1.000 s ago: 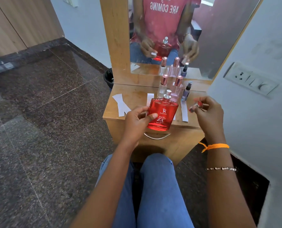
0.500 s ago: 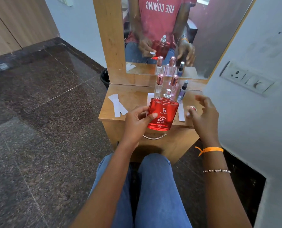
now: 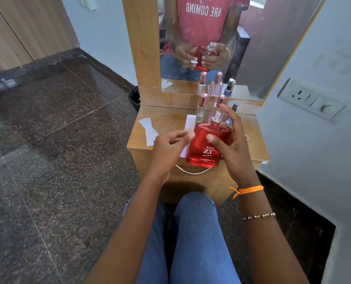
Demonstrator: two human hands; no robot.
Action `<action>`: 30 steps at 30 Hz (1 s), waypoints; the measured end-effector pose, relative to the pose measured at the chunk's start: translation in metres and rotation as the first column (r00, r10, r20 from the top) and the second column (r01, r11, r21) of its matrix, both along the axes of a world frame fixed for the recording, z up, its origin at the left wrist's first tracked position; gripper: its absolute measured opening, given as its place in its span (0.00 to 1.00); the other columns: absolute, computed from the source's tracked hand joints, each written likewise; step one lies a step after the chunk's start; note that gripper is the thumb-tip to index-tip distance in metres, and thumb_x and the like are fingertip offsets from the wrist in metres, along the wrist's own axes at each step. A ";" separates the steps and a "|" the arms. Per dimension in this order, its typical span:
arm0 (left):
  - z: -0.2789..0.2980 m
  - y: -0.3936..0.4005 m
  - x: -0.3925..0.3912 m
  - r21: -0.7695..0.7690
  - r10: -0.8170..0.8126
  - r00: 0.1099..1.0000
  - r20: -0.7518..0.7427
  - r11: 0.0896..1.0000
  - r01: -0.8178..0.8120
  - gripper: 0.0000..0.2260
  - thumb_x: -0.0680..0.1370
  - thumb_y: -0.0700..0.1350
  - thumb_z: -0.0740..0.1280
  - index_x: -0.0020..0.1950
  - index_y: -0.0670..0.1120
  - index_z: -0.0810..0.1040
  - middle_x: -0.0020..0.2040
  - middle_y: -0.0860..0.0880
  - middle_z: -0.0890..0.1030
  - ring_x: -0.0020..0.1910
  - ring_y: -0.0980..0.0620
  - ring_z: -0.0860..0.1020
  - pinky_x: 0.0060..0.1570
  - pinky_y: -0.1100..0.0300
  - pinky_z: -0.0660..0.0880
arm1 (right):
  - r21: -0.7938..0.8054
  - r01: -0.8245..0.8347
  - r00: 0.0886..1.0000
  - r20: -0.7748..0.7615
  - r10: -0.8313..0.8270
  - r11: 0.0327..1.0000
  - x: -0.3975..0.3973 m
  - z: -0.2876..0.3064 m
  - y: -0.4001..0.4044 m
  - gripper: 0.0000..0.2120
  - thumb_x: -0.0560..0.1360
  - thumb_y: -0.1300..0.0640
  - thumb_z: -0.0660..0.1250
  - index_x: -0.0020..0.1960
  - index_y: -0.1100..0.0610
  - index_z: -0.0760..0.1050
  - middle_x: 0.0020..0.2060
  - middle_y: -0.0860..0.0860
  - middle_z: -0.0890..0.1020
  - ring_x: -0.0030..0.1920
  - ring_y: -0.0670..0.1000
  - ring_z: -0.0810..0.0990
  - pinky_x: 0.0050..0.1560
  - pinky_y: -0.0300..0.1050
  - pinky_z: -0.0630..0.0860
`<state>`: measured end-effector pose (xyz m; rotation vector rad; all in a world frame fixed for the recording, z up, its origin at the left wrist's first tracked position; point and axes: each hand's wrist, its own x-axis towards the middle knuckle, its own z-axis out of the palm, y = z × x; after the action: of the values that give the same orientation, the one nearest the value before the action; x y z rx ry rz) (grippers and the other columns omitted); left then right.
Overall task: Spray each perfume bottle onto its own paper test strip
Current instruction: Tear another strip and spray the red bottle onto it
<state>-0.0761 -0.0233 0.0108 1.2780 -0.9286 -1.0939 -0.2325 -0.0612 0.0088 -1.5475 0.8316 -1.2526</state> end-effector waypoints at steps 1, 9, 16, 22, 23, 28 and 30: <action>0.001 -0.001 0.003 0.006 0.049 0.999 0.010 0.999 -0.049 0.03 0.74 0.47 0.69 0.42 0.51 0.83 0.37 0.52 0.82 0.36 0.60 0.78 0.40 0.68 0.72 | 0.027 -0.025 0.999 0.049 0.024 0.999 -0.001 -0.002 0.001 0.29 0.72 0.58 0.70 0.69 0.45 0.65 0.70 0.51 0.68 0.63 0.55 0.75 0.56 0.50 0.78; 0.010 -0.008 0.013 0.006 0.118 0.982 0.149 0.993 -0.121 0.05 0.73 0.42 0.71 0.38 0.49 0.82 0.30 0.56 0.80 0.34 0.61 0.77 0.40 0.67 0.74 | 0.264 -0.270 0.889 0.438 0.134 0.926 0.011 -0.009 0.012 0.25 0.69 0.51 0.71 0.63 0.51 0.67 0.45 0.51 0.77 0.39 0.48 0.75 0.38 0.41 0.76; 0.014 -0.008 0.008 -0.018 0.103 0.979 0.178 0.995 -0.101 0.09 0.74 0.38 0.70 0.47 0.53 0.81 0.37 0.52 0.80 0.41 0.52 0.79 0.49 0.55 0.77 | 0.339 -0.496 0.748 0.634 0.195 0.799 0.024 -0.006 0.023 0.42 0.60 0.41 0.78 0.63 0.56 0.60 0.44 0.54 0.72 0.30 0.48 0.73 0.26 0.38 0.74; 0.018 -0.003 0.005 0.003 0.081 0.982 0.173 0.997 -0.083 0.09 0.74 0.40 0.70 0.43 0.54 0.82 0.32 0.58 0.80 0.39 0.56 0.78 0.47 0.58 0.76 | 0.406 -0.452 0.766 0.632 0.113 0.794 0.031 -0.006 0.025 0.19 0.67 0.42 0.72 0.49 0.55 0.75 0.41 0.54 0.73 0.29 0.48 0.74 0.27 0.37 0.74; 0.018 0.000 0.004 0.010 0.081 0.983 0.168 0.996 -0.083 0.08 0.74 0.41 0.70 0.41 0.54 0.82 0.30 0.59 0.80 0.38 0.57 0.78 0.46 0.59 0.76 | 0.427 -0.411 0.779 0.623 0.067 0.805 0.032 -0.007 0.025 0.15 0.70 0.45 0.68 0.50 0.54 0.73 0.40 0.54 0.73 0.28 0.48 0.74 0.27 0.38 0.74; 0.020 0.015 0.003 0.008 0.012 0.983 0.183 1.000 -0.013 0.02 0.68 0.49 0.75 0.39 0.55 0.83 0.35 0.56 0.84 0.39 0.59 0.81 0.46 0.61 0.78 | 0.400 -0.121 0.895 0.440 -0.074 0.909 0.036 -0.009 0.012 0.11 0.72 0.52 0.67 0.50 0.53 0.67 0.40 0.53 0.70 0.37 0.47 0.74 0.37 0.42 0.76; 0.021 0.018 0.002 0.007 -0.014 0.963 0.270 1.000 0.012 0.06 0.65 0.50 0.77 0.39 0.57 0.83 0.38 0.57 0.84 0.39 0.59 0.81 0.45 0.61 0.79 | 0.367 -0.054 0.924 0.371 -0.093 0.929 0.036 -0.010 0.007 0.12 0.71 0.53 0.68 0.49 0.54 0.67 0.39 0.49 0.73 0.38 0.45 0.76 0.40 0.42 0.76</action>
<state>-0.0740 -0.0055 0.0320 1.4509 -1.1387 -0.9462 -0.1963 -0.0543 -0.0012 -0.9513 0.7719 -1.2714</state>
